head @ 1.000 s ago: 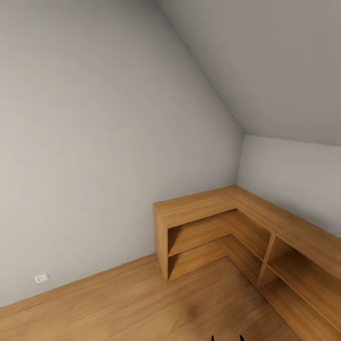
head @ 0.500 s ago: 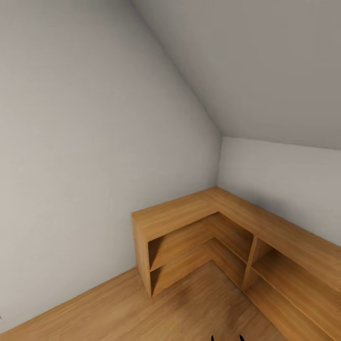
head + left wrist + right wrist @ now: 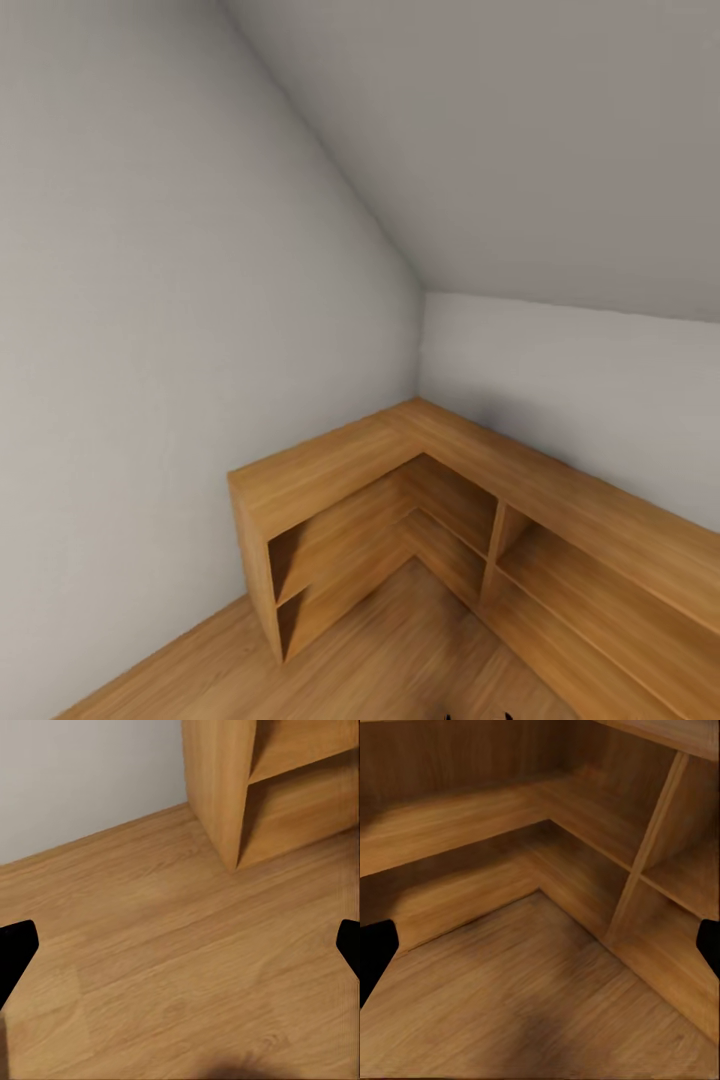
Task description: In the bedroom, organize the workspace by keeping the computer under the desk, ensuring the monitor is on the desk, placing the keyboard on the desk next to the monitor, placing the mouse on the desk next to the keyboard, moving the folder from the swivel chair onto the desk next to the mouse, stacking the notebook on top of the folder with the pen on top of the notebook, and positioning the swivel chair next to the desk.
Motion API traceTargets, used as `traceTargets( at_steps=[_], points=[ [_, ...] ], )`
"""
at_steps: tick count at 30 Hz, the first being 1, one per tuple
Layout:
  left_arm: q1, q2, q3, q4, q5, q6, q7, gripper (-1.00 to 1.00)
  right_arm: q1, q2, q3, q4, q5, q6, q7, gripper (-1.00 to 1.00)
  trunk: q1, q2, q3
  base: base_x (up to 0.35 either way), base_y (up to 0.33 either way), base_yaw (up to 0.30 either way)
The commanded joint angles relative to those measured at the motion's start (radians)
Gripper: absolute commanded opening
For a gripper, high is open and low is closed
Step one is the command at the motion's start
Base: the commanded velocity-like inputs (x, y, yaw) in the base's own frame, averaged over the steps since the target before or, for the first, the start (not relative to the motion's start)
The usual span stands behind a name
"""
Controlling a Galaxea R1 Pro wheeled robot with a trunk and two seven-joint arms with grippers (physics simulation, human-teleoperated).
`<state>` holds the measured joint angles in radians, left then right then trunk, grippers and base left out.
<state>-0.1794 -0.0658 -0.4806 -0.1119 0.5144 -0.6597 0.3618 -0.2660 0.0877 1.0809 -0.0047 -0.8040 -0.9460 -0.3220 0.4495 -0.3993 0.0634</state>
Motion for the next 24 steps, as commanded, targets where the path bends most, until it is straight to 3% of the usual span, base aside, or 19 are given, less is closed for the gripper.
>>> traceTargets(
  at_steps=[1, 10, 24],
  points=[
    [0.0, 0.0, -0.009, 0.0, 0.003, -0.001, 0.008, 1.0, 0.0, 0.0, 0.008, 0.0, 0.0, 0.005, -0.009, 1.0, 0.0, -0.001, 0.0, 0.037, 0.0, -0.284],
    [0.0, 0.001, -0.009, 0.0, 0.003, -0.001, 0.008, 1.0, -0.001, 0.001, 0.008, -0.002, 0.0, 0.02, -0.009, 1.0, 0.0, -0.001, 0.004, 0.02, 0.0, -0.287],
    [0.0, 0.003, -0.009, 0.0, 0.003, 0.0, 0.009, 1.0, -0.001, 0.001, 0.002, -0.007, -0.006, 0.112, -0.009, 1.0, 0.0, -0.001, 0.005, 0.298, 0.0, -0.295]
  ],
)
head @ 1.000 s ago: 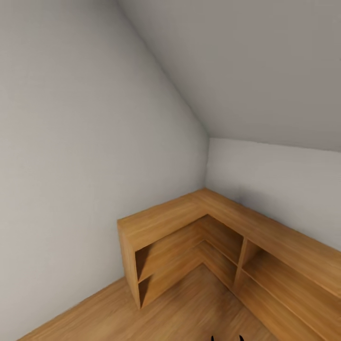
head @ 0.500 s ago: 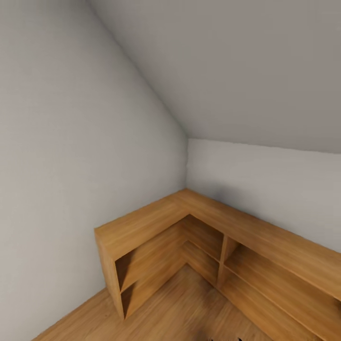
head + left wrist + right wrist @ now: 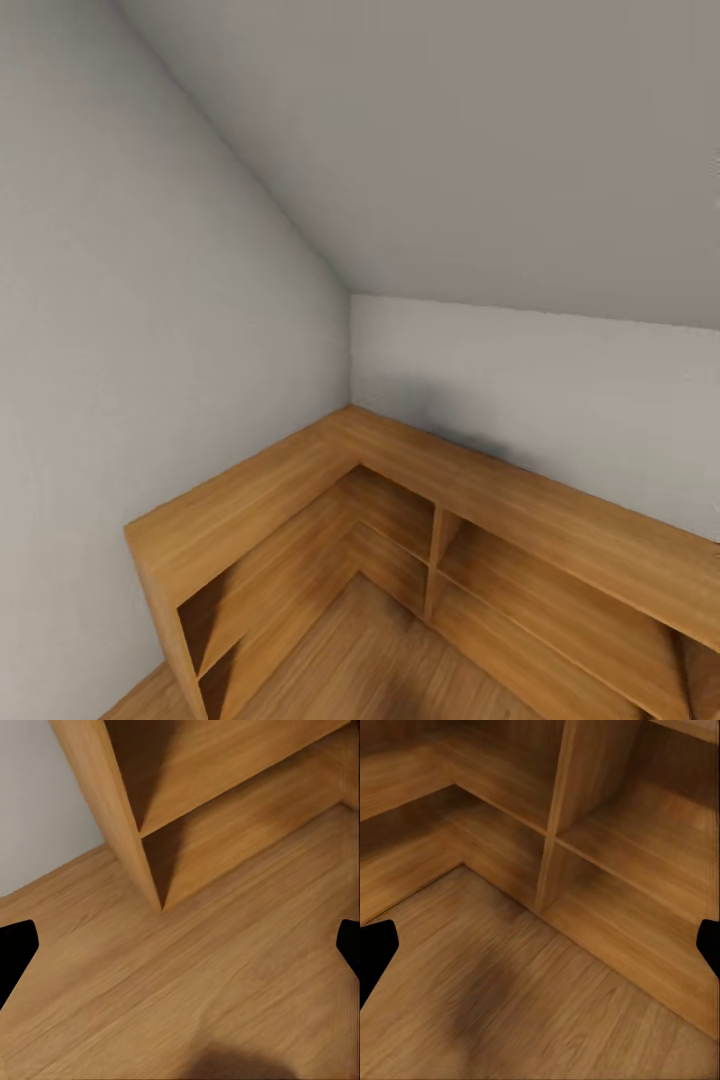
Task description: In the bedroom, organize the workspace by keeping the computer under the desk, ensuring the monitor is on the desk, placing the keyboard on the desk next to the monitor, placing the mouse on the desk next to the keyboard, moving the folder from the swivel chair onto the desk next to the mouse, stacking the notebook on top of the folder with the pen on top of the notebook, and positioning the swivel chair next to the desk.
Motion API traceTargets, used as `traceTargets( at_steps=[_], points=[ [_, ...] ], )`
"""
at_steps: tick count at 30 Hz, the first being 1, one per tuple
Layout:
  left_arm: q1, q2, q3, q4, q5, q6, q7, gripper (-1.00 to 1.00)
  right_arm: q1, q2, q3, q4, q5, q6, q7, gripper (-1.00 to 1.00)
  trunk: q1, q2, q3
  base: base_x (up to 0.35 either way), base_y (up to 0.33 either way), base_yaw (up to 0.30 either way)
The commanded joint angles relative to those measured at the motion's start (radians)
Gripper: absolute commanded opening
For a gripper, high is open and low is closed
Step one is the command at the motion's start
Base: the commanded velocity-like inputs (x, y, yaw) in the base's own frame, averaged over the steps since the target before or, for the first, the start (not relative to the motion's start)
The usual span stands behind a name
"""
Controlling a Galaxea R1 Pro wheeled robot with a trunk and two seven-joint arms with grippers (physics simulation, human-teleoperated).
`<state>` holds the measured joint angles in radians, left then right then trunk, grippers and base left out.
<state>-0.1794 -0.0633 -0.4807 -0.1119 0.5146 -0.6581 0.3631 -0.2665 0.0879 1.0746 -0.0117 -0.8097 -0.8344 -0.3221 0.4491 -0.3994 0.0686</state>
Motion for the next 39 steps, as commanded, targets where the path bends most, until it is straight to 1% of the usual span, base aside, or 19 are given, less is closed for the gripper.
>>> traceTargets(
  at_steps=[1, 8, 20, 26, 39],
  points=[
    [0.0, 0.0, -0.009, 0.0, 0.003, -0.001, 0.008, 1.0, 0.0, 0.0, 0.008, 0.0, 0.0, 0.003, -0.009, 1.0, 0.001, -0.001, 0.0, 0.291, 0.0, -0.297],
    [0.0, 0.0, -0.009, 0.0, 0.002, -0.003, 0.007, 1.0, 0.0, 0.0, 0.008, 0.0, 0.0, 0.007, -0.009, 1.0, 0.001, -0.001, 0.0, 0.13, 0.0, -0.297],
    [0.0, 0.0, -0.009, 0.0, 0.002, -0.003, 0.006, 1.0, 0.0, 0.001, 0.006, -0.001, -0.001, 0.008, -0.01, 1.0, 0.001, -0.001, -0.001, 0.008, 0.0, -0.296],
    [0.0, 0.0, -0.009, 0.0, 0.002, -0.003, 0.006, 1.0, 0.0, 0.002, 0.004, -0.001, -0.002, 0.009, -0.012, 1.0, 0.001, -0.001, -0.007, 0.029, 0.005, -0.231],
    [0.0, 0.0, -0.009, 0.0, 0.002, -0.003, 0.007, 1.0, 0.0, 0.003, 0.004, -0.001, -0.002, 0.009, -0.012, 1.0, 0.001, -0.001, -0.025, 0.268, 0.1, -0.151]
  ],
)
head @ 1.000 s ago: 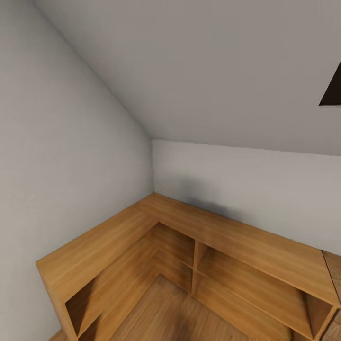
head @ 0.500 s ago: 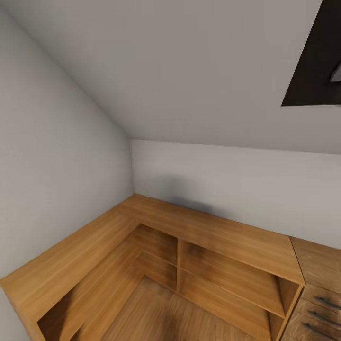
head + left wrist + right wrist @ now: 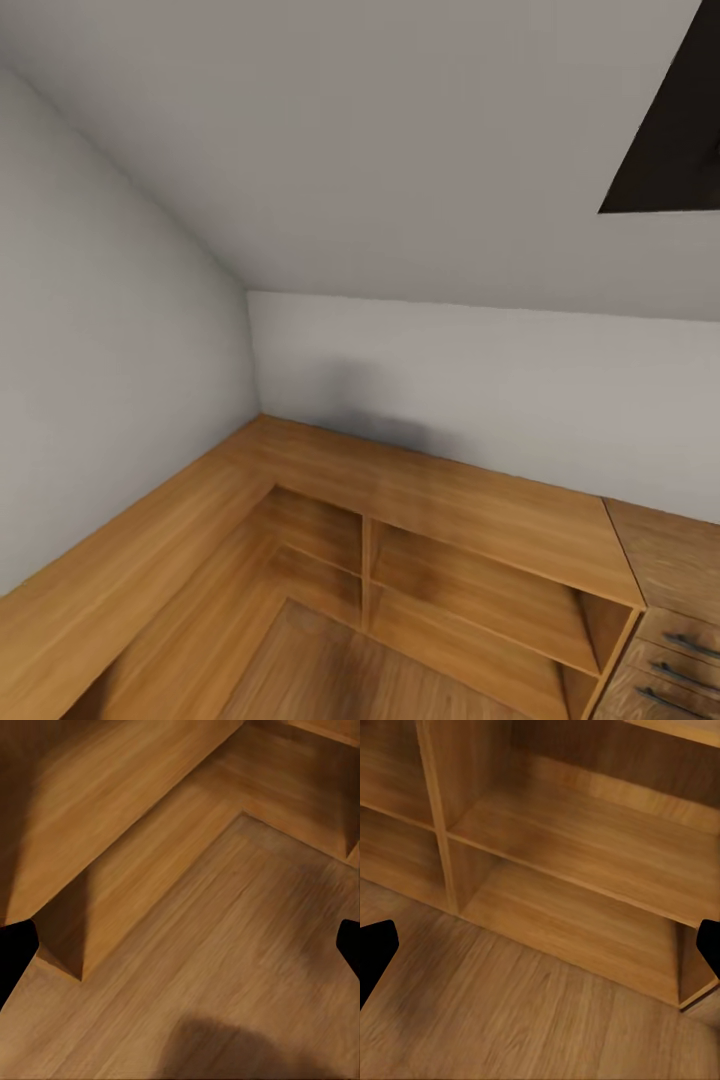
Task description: In the bedroom, organize the workspace by keeping the computer under the desk, ensuring the monitor is on the desk, placing the keyboard on the desk next to the monitor, placing the mouse on the desk next to the keyboard, moving the folder from the swivel chair onto the desk next to the mouse, stacking the notebook on top of the folder with the pen on top of the notebook, and positioning the swivel chair next to the desk.
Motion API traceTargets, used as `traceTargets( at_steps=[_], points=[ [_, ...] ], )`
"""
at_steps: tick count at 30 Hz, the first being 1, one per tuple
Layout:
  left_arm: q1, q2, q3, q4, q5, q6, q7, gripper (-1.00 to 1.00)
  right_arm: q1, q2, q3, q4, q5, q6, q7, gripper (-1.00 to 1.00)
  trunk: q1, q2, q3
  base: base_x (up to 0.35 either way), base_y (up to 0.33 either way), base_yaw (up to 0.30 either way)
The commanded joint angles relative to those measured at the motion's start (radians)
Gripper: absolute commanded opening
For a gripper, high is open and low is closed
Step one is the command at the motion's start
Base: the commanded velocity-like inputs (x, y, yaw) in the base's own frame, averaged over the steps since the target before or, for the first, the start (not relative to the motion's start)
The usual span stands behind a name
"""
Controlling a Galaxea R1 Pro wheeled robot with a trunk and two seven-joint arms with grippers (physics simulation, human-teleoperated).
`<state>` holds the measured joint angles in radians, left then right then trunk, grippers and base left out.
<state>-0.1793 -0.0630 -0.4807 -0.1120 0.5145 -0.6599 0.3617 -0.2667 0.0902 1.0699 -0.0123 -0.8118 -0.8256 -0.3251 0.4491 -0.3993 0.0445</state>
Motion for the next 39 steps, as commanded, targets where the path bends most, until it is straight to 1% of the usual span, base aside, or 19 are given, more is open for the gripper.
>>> traceTargets(
  at_steps=[1, 7, 11, 22, 30, 39],
  points=[
    [0.0, 0.0, -0.009, 0.0, 0.002, -0.001, 0.008, 1.0, 0.0, 0.0, 0.008, 0.0, 0.0, 0.0, -0.009, 1.0, 0.001, -0.001, -0.002, 0.306, 0.117, -0.142],
    [0.0, 0.0, -0.009, 0.0, 0.002, -0.001, 0.008, 1.0, 0.0, 0.0, 0.008, 0.0, 0.0, 0.0, -0.009, 1.0, 0.001, -0.001, -0.01, 0.302, 0.115, -0.142],
    [0.0, 0.0, -0.009, 0.0, 0.002, -0.001, 0.007, 1.0, 0.0, 0.0, 0.008, 0.0, 0.0, 0.0, -0.009, 1.0, 0.001, -0.001, -0.016, 0.157, 0.054, -0.141],
    [0.0, 0.0, -0.009, 0.0, 0.002, -0.001, 0.007, 1.0, 0.0, 0.0, 0.008, 0.0, 0.0, 0.0, -0.009, 1.0, 0.001, -0.001, -0.032, 0.028, 0.01, -0.151],
    [0.0, 0.0, -0.009, 0.0, 0.002, -0.001, 0.006, 1.0, 0.0, 0.0, 0.008, 0.0, 0.0, 0.0, -0.009, 1.0, 0.001, -0.001, -0.041, 0.002, 0.007, -0.21],
    [0.0, 0.0, -0.009, 0.0, 0.002, -0.001, 0.007, 1.0, 0.0, 0.0, 0.008, 0.0, 0.0, 0.0, -0.007, 1.0, 0.001, -0.001, -0.043, 0.071, 0.249, -0.279]
  ],
)
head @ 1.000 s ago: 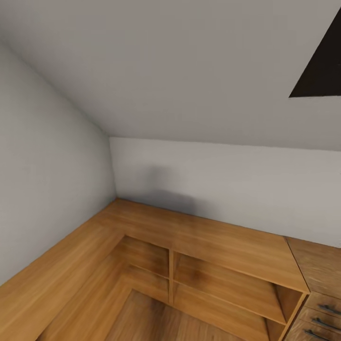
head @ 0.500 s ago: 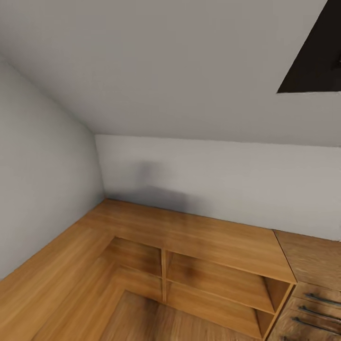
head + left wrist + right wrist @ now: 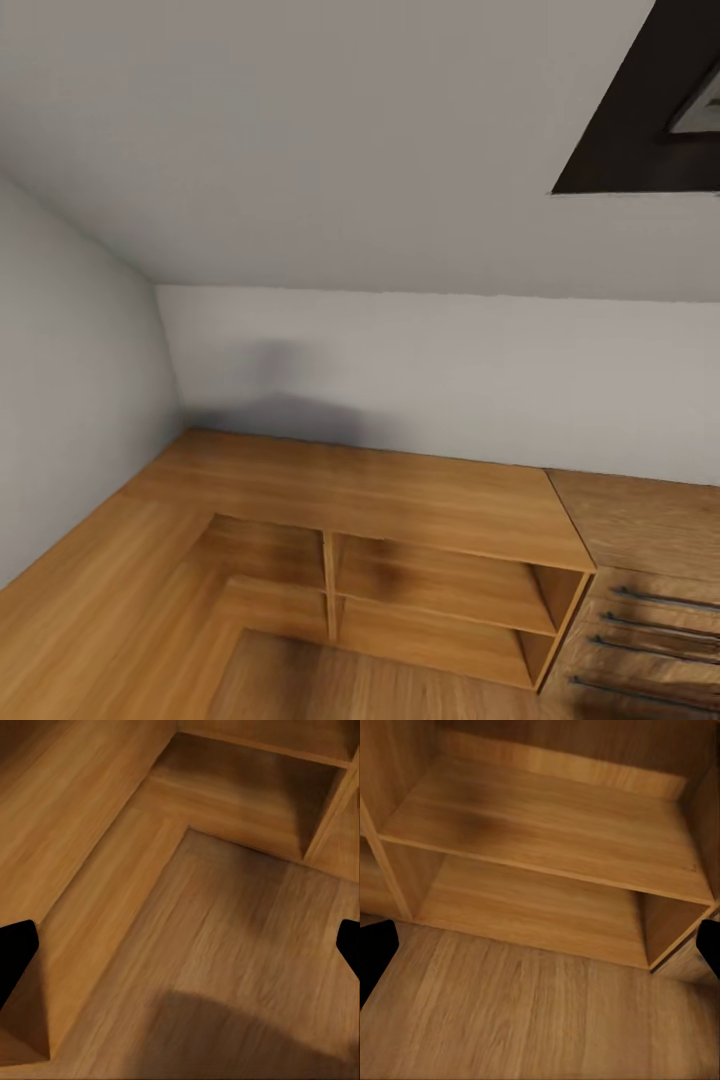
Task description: In the bedroom, organize the workspace by keeping the computer under the desk, ensuring the monitor is on the desk, placing the keyboard on the desk next to the monitor, placing the mouse on the desk next to the keyboard, moving the folder from the swivel chair onto the desk next to the mouse, stacking the notebook on top of the folder with the pen on top of the notebook, and positioning the swivel chair next to the desk.
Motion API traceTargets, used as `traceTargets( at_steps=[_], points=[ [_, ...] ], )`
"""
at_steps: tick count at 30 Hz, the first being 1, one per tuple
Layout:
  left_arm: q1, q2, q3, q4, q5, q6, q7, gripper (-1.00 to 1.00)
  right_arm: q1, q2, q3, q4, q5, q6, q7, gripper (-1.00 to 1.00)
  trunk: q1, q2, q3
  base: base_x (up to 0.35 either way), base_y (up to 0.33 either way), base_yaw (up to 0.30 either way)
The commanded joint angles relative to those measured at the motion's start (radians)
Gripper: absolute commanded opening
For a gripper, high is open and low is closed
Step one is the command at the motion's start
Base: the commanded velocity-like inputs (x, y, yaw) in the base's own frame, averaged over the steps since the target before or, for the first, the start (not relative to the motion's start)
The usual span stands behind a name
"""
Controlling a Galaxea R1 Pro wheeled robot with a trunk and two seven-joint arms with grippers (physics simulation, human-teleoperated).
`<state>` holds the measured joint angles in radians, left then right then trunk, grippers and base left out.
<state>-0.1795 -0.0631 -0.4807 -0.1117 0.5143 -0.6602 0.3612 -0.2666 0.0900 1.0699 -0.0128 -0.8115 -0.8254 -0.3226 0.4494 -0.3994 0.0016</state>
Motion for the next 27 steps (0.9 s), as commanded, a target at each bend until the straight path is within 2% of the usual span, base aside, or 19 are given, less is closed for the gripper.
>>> traceTargets(
  at_steps=[1, 9, 27],
  points=[
    [0.0, 0.0, -0.009, 0.0, 0.003, -0.001, 0.008, 1.0, 0.0, 0.0, 0.008, 0.0, 0.0, 0.0, -0.009, 1.0, 0.001, -0.001, 0.0, 0.149, 0.296, -0.297],
    [0.0, 0.0, -0.009, 0.0, 0.003, -0.001, 0.007, 1.0, 0.0, 0.0, 0.011, 0.0, 0.001, -0.001, -0.009, 1.0, 0.001, -0.001, 0.0, 0.075, 0.117, -0.299],
    [0.0, 0.0, -0.009, 0.0, 0.003, -0.001, 0.007, 1.0, 0.0, -0.001, 0.012, 0.0, 0.002, -0.001, -0.009, 1.0, 0.001, -0.001, 0.0, 0.005, 0.007, -0.3]
  ],
)
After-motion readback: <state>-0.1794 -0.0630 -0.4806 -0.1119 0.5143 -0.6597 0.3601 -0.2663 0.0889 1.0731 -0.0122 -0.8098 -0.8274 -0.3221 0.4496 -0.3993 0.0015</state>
